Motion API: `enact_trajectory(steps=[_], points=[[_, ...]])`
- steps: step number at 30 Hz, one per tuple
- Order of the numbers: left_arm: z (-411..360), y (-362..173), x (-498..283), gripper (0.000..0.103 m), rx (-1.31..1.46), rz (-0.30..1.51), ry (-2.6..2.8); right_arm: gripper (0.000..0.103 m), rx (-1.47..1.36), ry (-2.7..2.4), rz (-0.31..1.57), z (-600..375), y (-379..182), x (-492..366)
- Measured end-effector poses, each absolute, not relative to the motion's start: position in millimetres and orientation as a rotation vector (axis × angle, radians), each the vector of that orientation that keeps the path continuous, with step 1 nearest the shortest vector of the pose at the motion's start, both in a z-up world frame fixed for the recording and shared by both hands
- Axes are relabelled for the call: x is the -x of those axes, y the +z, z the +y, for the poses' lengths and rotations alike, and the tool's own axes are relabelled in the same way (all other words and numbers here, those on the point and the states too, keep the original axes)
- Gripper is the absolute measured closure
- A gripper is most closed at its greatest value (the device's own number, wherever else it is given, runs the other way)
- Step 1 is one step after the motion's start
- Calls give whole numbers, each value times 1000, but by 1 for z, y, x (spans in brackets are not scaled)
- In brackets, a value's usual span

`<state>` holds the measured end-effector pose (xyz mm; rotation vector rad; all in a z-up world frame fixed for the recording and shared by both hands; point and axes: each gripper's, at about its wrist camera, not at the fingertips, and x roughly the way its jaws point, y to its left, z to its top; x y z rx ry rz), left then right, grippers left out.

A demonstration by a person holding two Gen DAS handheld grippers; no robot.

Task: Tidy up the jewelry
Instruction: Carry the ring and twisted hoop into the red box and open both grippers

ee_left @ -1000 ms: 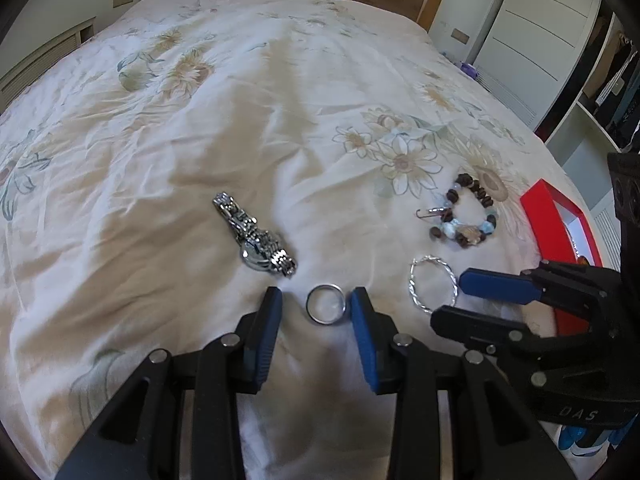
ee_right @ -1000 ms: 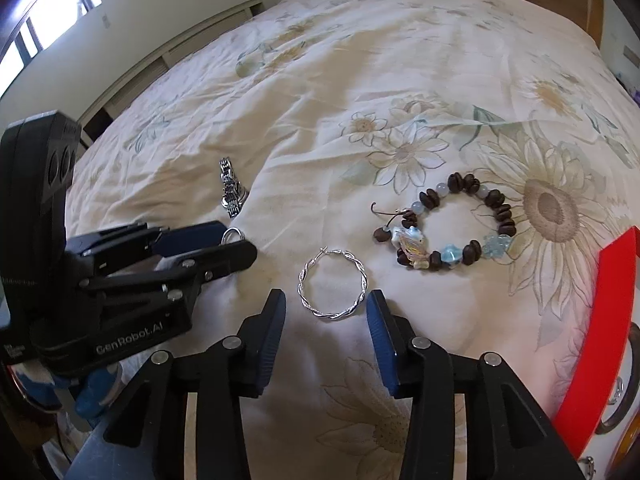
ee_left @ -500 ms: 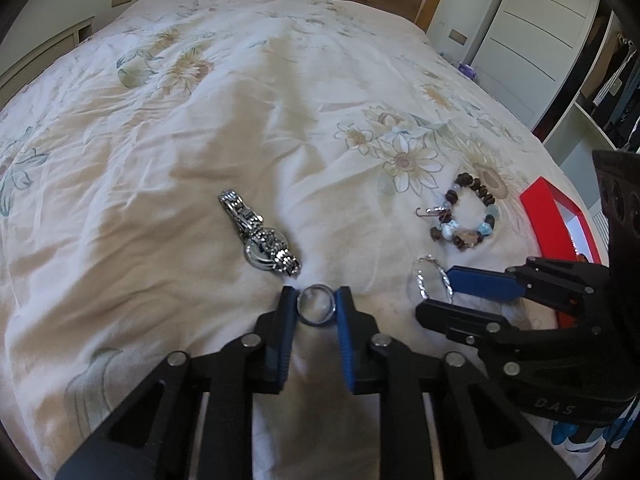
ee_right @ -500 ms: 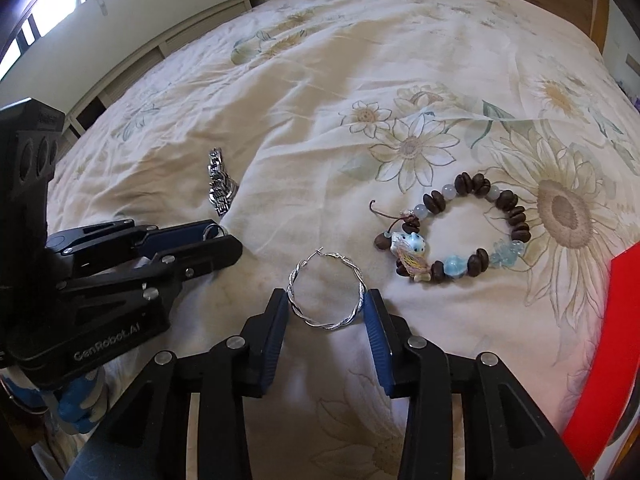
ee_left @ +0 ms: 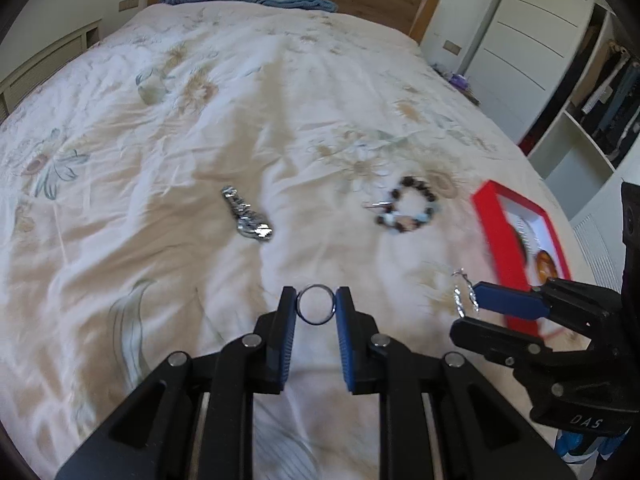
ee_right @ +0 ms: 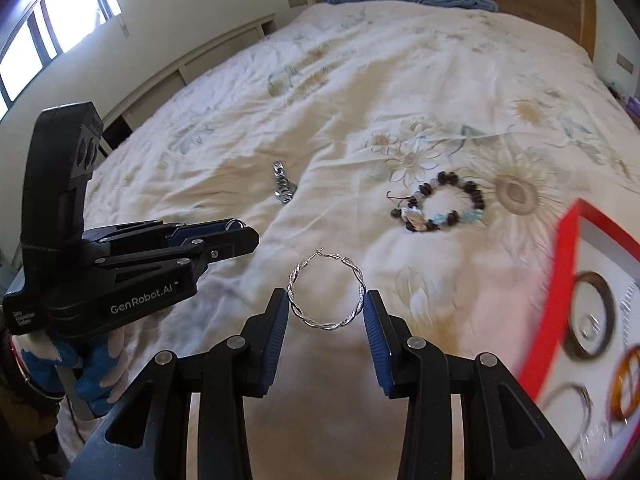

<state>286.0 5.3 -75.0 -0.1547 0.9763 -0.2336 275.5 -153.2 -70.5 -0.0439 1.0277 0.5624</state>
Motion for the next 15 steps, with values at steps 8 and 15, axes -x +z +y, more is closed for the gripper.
enact_trajectory(steps=[8, 15], points=[[-59, -32, -256, 85, 115, 937, -347, 64, -5, 463, 963, -218, -30, -236], [-154, -28, -248, 85, 81, 948, -494, 64, -38, 312, 978, -311, -30, -219]])
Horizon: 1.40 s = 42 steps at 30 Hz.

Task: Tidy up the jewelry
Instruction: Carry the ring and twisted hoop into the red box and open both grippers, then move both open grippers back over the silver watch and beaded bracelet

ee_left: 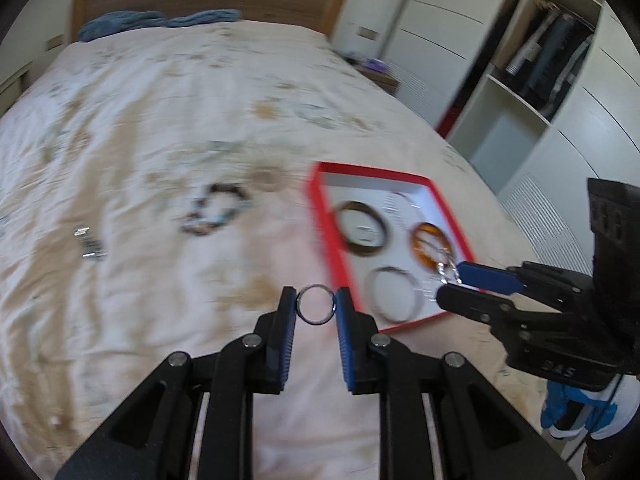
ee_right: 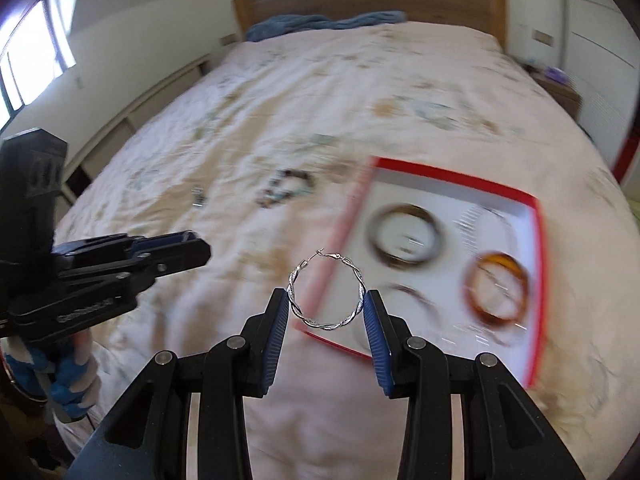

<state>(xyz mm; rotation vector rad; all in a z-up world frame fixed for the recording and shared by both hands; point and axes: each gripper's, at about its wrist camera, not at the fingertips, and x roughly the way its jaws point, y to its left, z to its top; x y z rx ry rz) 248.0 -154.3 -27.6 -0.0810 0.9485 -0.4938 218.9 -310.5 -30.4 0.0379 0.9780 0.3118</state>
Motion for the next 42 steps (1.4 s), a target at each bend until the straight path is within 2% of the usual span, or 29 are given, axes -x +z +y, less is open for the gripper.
enact_trajectory(steps=[7, 16, 27, 42], points=[[-233, -48, -261, 85, 28, 1005, -568, 64, -68, 210, 1024, -380, -56, -224], [-280, -86, -287, 85, -65, 1082, -575, 64, -77, 215, 1025, -403, -79, -266], [-291, -115, -292, 84, -125, 1119, -584, 64, -92, 200, 1078, -409, -118, -299], [-288, -98, -285, 80, -120, 1108, -576, 58, -89, 188, 1070, -416, -100, -284]])
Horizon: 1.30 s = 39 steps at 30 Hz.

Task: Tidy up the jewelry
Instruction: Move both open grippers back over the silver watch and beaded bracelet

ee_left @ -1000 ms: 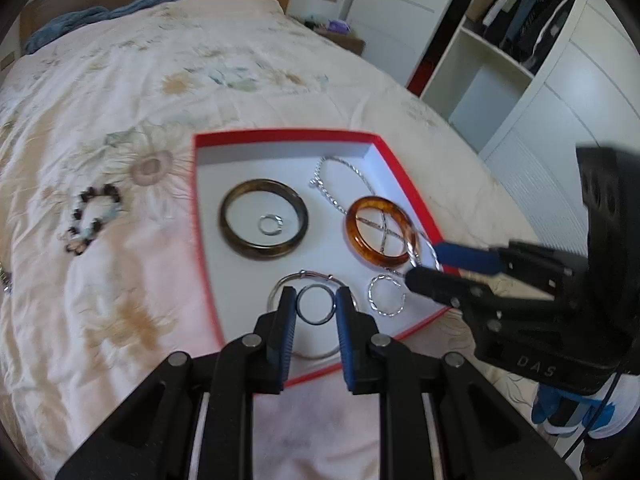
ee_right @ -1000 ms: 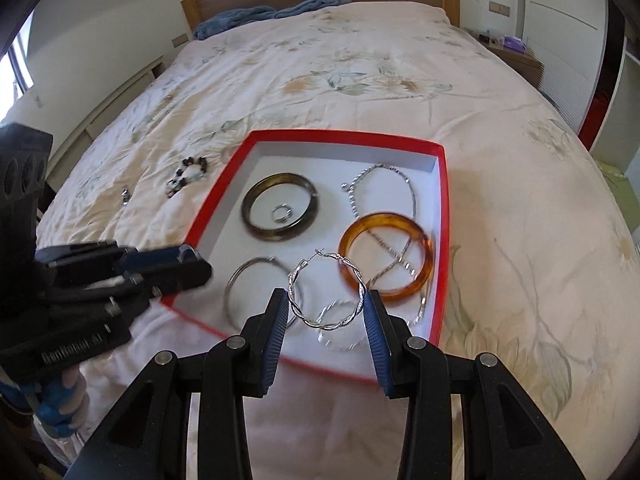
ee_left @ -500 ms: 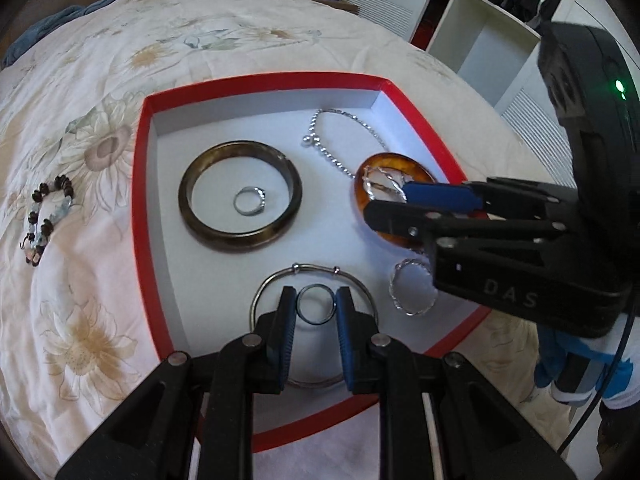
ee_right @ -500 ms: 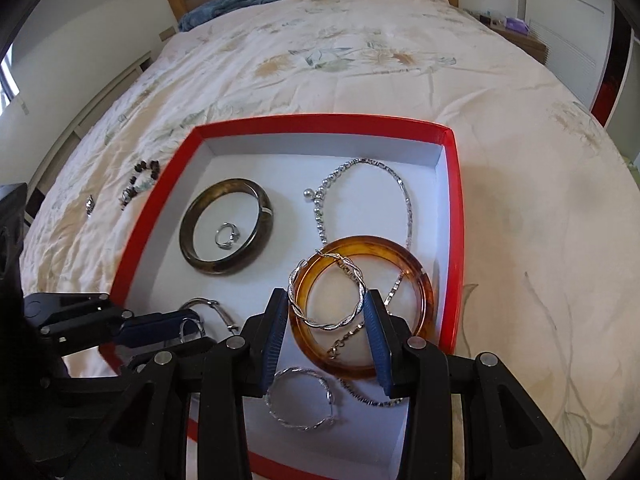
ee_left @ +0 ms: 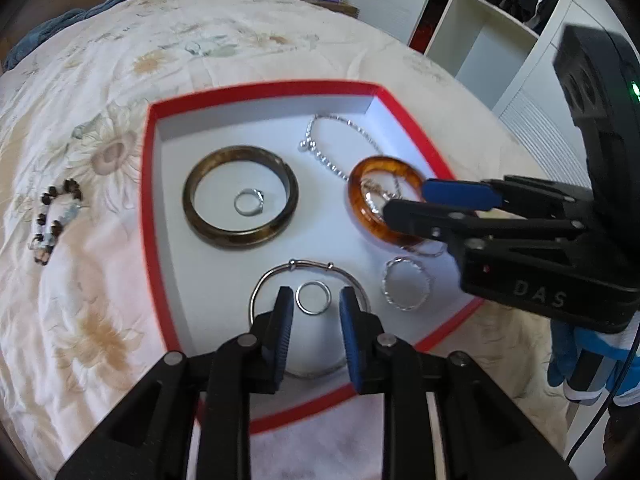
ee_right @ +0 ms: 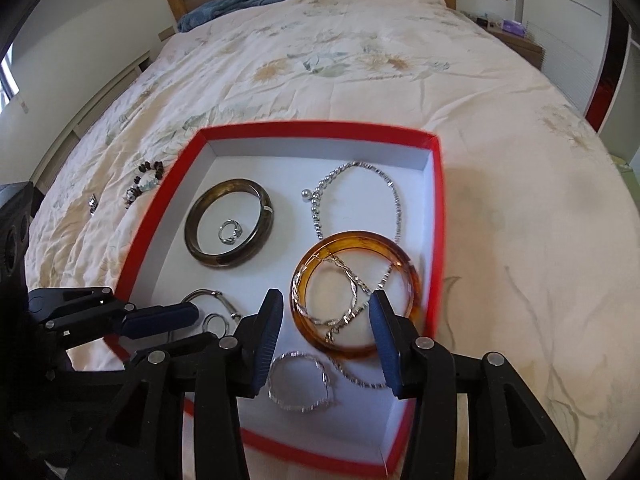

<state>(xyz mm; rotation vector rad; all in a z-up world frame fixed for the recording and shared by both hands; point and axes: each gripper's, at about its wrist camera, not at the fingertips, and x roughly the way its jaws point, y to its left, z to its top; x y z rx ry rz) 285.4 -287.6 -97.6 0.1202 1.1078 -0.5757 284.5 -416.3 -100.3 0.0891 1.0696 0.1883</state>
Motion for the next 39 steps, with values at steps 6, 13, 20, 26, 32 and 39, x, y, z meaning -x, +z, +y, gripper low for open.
enact_trajectory(steps=[6, 13, 20, 26, 32, 39], points=[[-268, -48, -265, 80, -80, 1023, -562, 58, -89, 162, 1013, -421, -55, -256], [-202, 29, -226, 80, -44, 910, -475, 58, -79, 167, 898, -403, 22, -207], [-93, 68, -176, 71, -11, 854, -315, 57, -79, 232, 774, -363, 84, -158], [-17, 87, -151, 70, 27, 813, -196, 57, -42, 307, 750, -306, 98, -140], [32, 88, -153, 70, 67, 804, -120, 52, -18, 377, 756, -259, 98, -147], [47, 32, -196, 70, 132, 872, -97, 48, -9, 425, 828, -220, 57, -190]])
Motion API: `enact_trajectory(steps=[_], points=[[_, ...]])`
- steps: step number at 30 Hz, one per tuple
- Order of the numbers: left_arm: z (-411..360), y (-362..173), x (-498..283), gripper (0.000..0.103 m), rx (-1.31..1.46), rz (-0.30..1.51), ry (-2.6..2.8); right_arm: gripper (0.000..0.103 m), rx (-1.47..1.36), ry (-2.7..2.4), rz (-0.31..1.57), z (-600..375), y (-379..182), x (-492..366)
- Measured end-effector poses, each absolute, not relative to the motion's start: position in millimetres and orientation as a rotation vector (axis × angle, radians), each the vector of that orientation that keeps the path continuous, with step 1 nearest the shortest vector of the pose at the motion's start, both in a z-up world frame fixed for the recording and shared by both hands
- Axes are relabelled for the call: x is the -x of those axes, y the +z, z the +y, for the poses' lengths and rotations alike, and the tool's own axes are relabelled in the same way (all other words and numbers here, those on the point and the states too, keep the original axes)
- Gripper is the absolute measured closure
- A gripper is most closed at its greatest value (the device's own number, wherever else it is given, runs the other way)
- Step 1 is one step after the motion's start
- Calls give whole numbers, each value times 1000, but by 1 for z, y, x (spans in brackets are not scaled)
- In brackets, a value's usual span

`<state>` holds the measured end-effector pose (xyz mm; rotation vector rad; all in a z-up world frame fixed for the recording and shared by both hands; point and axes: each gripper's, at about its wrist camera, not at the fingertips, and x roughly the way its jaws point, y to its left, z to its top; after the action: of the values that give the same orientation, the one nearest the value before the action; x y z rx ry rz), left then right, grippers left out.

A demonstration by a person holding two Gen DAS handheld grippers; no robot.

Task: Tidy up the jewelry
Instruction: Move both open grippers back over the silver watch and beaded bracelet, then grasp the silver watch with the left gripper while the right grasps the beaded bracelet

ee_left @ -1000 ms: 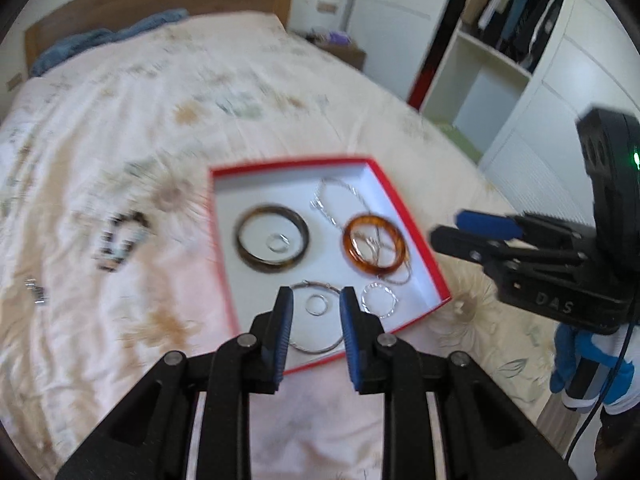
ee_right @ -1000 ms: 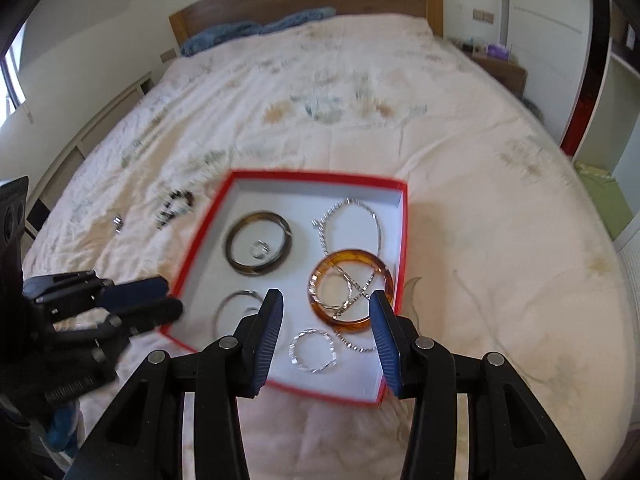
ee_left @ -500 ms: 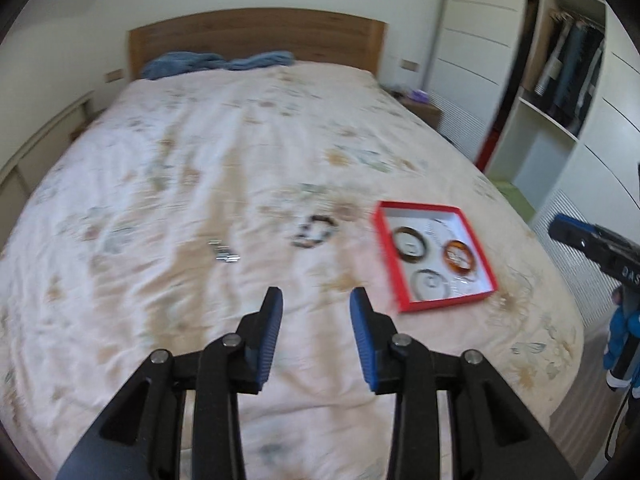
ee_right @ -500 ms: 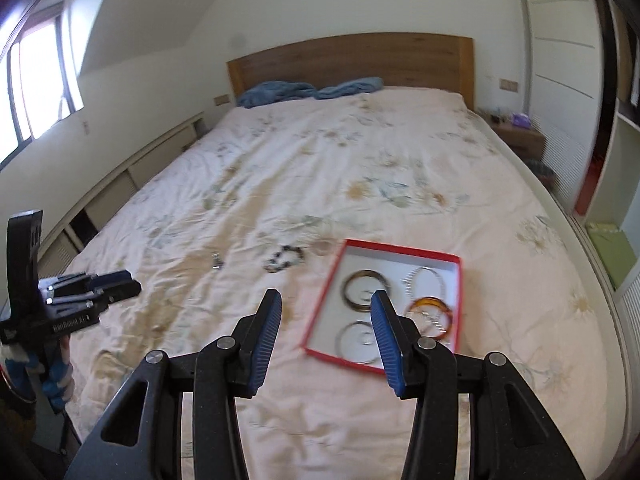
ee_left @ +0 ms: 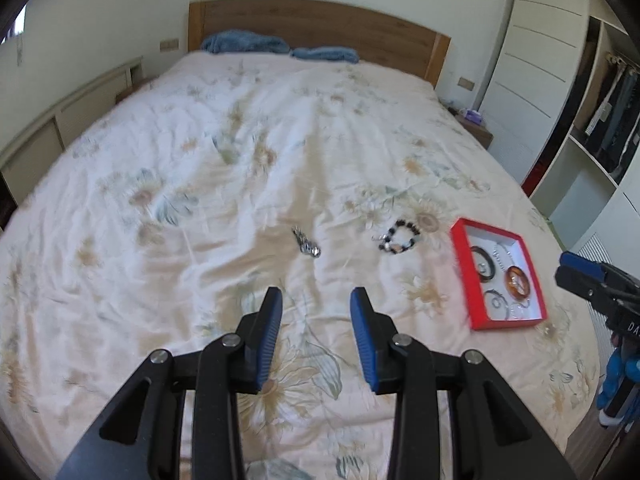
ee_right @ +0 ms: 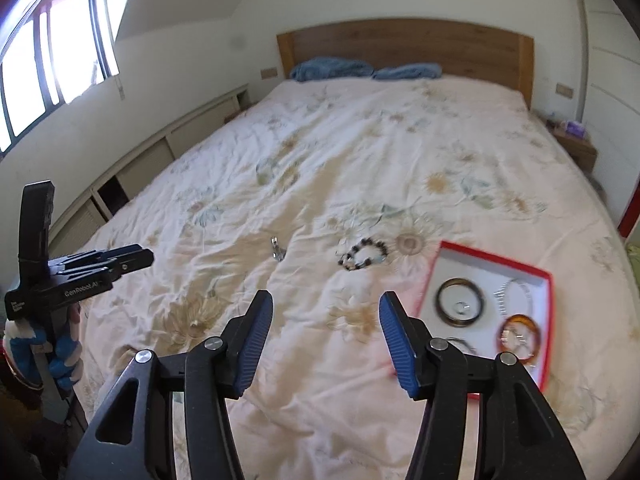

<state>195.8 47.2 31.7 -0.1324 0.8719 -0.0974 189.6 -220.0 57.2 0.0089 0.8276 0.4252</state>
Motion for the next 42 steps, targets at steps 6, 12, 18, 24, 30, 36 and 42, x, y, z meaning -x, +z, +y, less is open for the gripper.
enact_trajectory(steps=[6, 12, 18, 24, 30, 36, 42], points=[[34, -30, -251, 69, 178, 966, -121, 48, -27, 438, 931, -196, -2, -240], [32, -80, -316, 69, 248, 1023, -113, 47, -80, 418, 1019, -182, -59, -295], [31, -115, -366, 69, 242, 1046, -80, 47, -147, 397, 1073, -178, -103, -340], [34, -133, -380, 69, 256, 1037, -68, 45, -182, 385, 1078, -173, -123, -368], [33, -136, -382, 70, 238, 1015, -61, 44, -173, 354, 1045, -162, -127, -401], [31, -138, -383, 74, 231, 1006, -57, 58, -112, 291, 1042, -150, -138, -424], [34, -135, -378, 81, 247, 993, -74, 84, -137, 293, 1038, -166, -138, -419]])
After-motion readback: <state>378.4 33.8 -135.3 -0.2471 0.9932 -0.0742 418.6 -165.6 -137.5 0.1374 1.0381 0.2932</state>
